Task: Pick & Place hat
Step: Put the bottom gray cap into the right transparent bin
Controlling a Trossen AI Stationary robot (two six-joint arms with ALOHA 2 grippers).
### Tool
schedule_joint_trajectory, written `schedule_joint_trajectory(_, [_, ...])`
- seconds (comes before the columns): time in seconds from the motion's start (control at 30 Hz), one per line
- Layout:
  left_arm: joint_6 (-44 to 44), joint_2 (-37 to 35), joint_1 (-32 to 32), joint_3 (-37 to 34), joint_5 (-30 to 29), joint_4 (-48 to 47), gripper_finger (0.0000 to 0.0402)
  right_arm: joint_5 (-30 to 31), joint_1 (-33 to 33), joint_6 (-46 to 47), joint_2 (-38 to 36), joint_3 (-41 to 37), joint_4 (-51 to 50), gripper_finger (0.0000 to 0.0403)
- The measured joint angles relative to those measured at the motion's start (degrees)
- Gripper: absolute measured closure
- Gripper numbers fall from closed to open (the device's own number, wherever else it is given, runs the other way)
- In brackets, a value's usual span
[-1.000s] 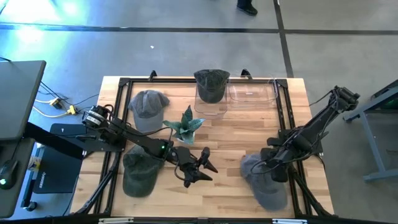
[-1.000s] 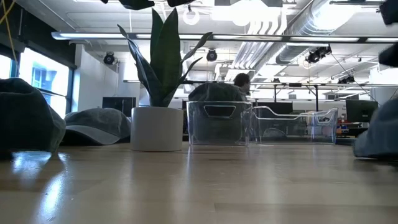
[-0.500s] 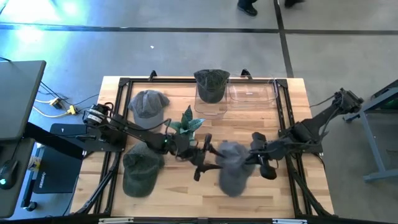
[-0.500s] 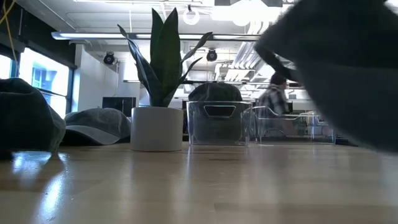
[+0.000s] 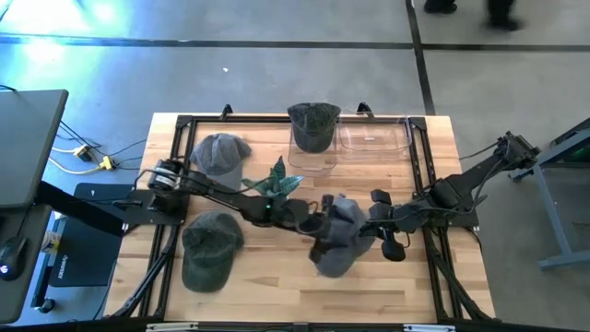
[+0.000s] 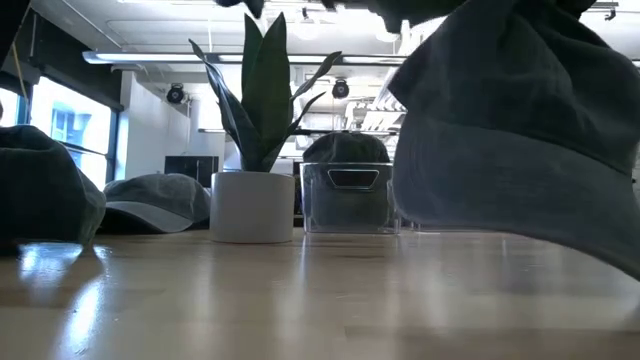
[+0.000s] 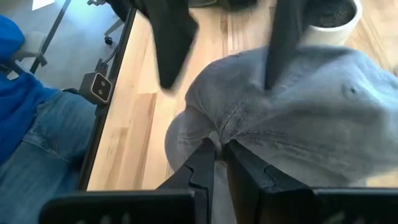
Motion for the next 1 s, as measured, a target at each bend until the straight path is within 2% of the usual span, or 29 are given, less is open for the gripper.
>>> schedule_joint_trajectory(0.07, [0.3, 3.2, 0.1, 4.0, -0.2, -3.0, 0.0056, -0.3, 0.0, -0.1, 0.0, 0.0, 0.0, 0.0377])
schedule_joint_trajectory(0.17, [0.5, 4.9, 0.0, 8.3, -3.1, -12.8, 0.0029, -0.9, 0.0, -0.4, 0.0, 0.0, 0.1, 0.0377])
schedule_joint_trajectory(0.33, [0.5, 7.0, 0.0, 14.6, -1.7, -25.9, 0.0036, -2.2, 0.0, -0.4, 0.0, 0.0, 0.2, 0.037])
schedule_joint_trajectory(0.47, [0.8, 6.8, 0.0, 15.9, 3.5, -28.7, 0.0076, -4.5, 0.0, -0.5, 0.0, 0.0, 0.1, 0.0373])
schedule_joint_trajectory(0.63, [2.2, 6.3, 0.0, 15.8, 9.0, -31.6, 0.0145, -7.1, 0.0, -2.1, 0.0, -0.2, -0.1, 0.037])
schedule_joint_trajectory(0.87, [2.4, 6.3, 0.1, 15.8, 10.6, -31.9, 0.024, -8.7, 0.0, -5.7, 0.0, -3.3, 2.5, 0.0343])
schedule_joint_trajectory(1.0, [2.4, 6.3, 0.4, 15.8, 10.8, -32.5, 0.0281, -12.2, 0.0, -6.0, 0.0, -4.0, 4.6, 0.0309])
